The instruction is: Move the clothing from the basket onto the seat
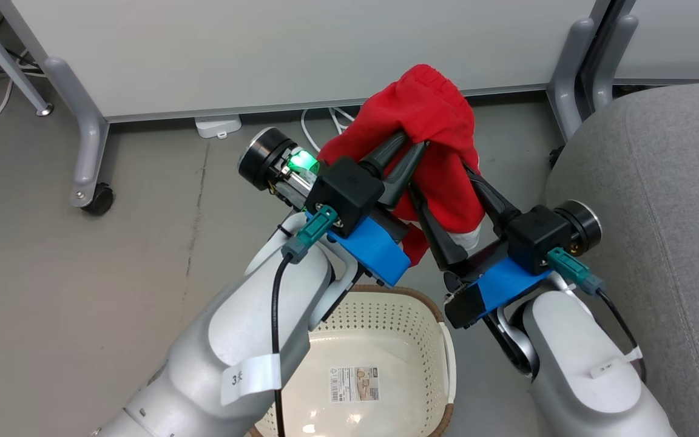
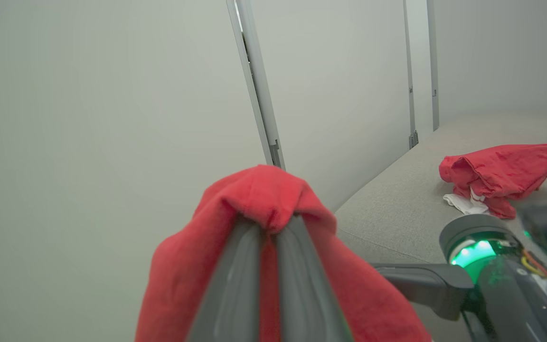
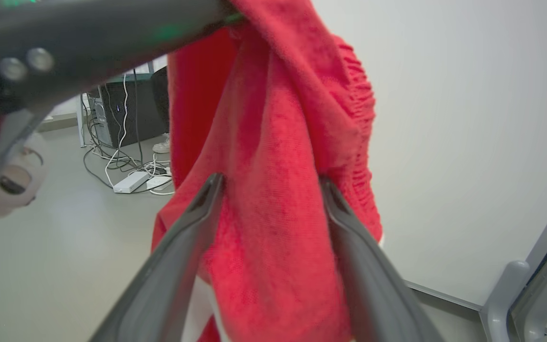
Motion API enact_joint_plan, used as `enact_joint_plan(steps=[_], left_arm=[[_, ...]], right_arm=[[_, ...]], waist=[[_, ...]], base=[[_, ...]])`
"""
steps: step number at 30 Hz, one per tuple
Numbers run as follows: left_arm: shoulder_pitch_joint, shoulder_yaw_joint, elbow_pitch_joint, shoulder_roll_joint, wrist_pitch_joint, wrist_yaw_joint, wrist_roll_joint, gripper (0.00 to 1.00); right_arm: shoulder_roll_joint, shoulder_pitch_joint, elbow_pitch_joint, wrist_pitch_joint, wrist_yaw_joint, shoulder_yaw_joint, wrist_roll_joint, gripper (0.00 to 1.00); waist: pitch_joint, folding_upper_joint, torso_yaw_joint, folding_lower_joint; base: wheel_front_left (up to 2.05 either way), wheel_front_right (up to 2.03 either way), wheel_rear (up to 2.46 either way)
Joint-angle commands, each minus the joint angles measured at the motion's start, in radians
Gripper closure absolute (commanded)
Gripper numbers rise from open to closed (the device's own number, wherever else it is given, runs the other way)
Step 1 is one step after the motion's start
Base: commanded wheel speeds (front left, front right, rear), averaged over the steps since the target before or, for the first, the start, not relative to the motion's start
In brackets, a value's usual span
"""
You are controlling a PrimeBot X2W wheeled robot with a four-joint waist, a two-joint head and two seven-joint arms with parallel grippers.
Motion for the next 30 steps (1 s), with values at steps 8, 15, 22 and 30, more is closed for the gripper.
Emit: enact_joint_plan(steps=[8,15,22,30], left_arm=[[-0.013,-0.009,0.003,-0.001,-0.005,0.011,-0.013,1.00],[-0.006,-0.006,0.010,-0.001,-0.005,0.011,-0.011,1.00],[-0.002,-0.010,0.011,-0.001,-0.005,0.012,-0.010,1.00],[-0.007,-0.011,0.031,-0.001,-0.005,0.016,-0.015,0.00]], right_arm=[[0.010,-0.044,0.042,-0.003,0.000,0.008,0.014,1.00],[0.011,-0.036,0.041,-0.003,0.000,0.009,0.020,1.00],[0.013,-0.036,0.031,-0.003,0.000,0.008,0.021,1.00],[0.012,-0.041,0.022,-0.003,0.000,-0.006,0.019,1.00]], waist=[[-0.004,0.0000,0.004,0.0000],[-0.009,0.0000,-0.005,0.0000],[-0.008,0.0000,-0.013,0.0000],[0.001,0.0000,-0.013,0.0000]], base=[[0.00,0.00,0.00],[0.00,0.00,0.00],[0.00,0.00,0.00],[0.00,0.00,0.00]])
